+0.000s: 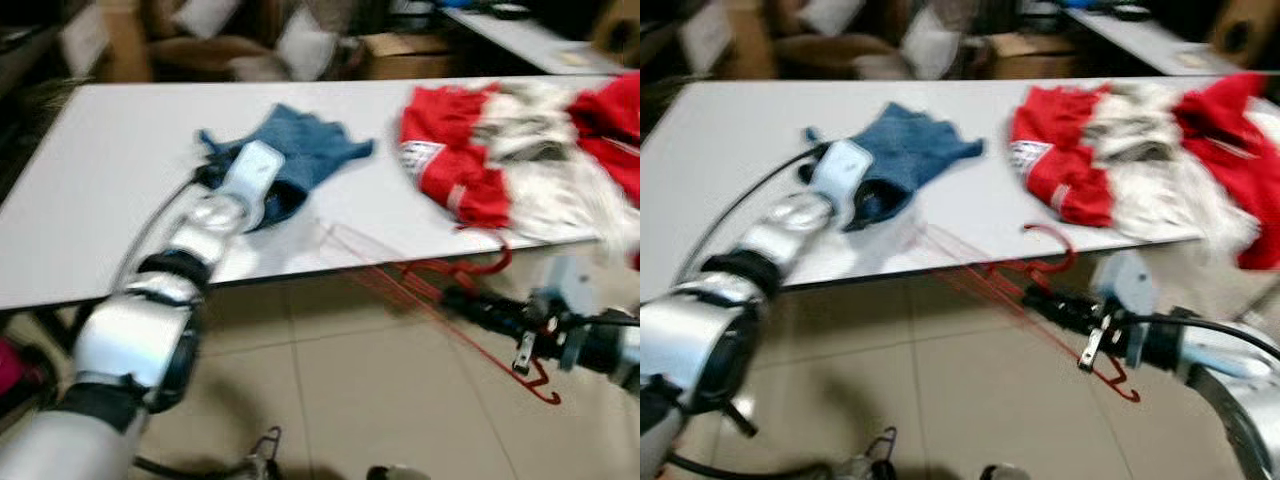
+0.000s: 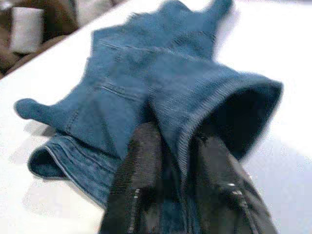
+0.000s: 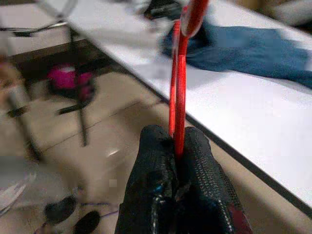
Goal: Hang hanger
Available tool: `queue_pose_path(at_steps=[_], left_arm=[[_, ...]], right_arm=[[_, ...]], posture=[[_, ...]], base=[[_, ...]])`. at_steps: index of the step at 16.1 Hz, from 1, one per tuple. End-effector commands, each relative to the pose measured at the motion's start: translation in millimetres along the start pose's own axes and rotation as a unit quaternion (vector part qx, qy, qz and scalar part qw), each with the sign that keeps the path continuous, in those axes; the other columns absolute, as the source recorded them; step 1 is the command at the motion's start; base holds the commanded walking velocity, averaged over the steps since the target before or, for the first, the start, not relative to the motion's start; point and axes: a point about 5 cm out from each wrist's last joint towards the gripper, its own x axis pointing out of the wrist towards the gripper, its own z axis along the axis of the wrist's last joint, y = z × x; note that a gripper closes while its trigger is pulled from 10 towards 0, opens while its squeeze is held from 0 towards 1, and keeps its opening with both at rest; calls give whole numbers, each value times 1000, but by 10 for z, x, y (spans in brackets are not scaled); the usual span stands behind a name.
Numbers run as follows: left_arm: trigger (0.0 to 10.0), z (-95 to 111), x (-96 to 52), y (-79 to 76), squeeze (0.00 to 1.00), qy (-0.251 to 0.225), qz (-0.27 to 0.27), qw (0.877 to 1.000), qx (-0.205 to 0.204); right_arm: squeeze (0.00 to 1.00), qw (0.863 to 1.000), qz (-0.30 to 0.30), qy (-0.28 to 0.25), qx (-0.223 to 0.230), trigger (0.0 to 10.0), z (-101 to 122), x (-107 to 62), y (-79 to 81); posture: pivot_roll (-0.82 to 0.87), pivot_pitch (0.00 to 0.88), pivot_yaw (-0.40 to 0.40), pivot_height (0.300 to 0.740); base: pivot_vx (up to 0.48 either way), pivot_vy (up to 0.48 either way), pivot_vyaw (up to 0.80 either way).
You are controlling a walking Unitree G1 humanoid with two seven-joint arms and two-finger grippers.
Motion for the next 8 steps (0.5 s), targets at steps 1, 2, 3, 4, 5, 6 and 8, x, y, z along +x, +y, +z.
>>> queue_pose_path(at_steps=[1,2,3,4,5,6,8], left_arm=[[10000,21,-1,-7,1000,-1,-15,1000,19],[10000,-43,-53,93,1000,3,-31,999,38],[10000,-66,-90,153,1000,-2,-48,998,30],[10000,-13,-140,216,1000,-43,-80,996,-16],[10000,88,-168,233,1000,-93,-101,989,-62],[10000,244,-214,254,1000,-163,-120,973,-112],[10000,473,-331,267,1000,-259,-135,939,-181]], right_arm=[[0,1000,-20,-8,4,10000,53,-22,-26],[0,999,-35,-23,34,10000,62,-47,2],[0,997,-41,-29,59,10000,61,-60,16],[0,995,-48,-31,84,10000,-3,-63,36],[0,993,-57,-35,95,10000,-45,-56,36],[0,991,-74,-44,106,10000,-75,-43,32],[0,983,-114,-73,128,10000,-83,22,24]], posture=[[-211,0,10,740],[-203,0,7,740],[-200,0,7,740],[-194,0,3,740],[-188,0,0,740],[-180,0,-8,740],[-167,0,-19,740]], base=[[0,0,0],[0,0,0],[0,0,0],[0,0,0],[0,0,0],[0,0,0],[0,0,0]])
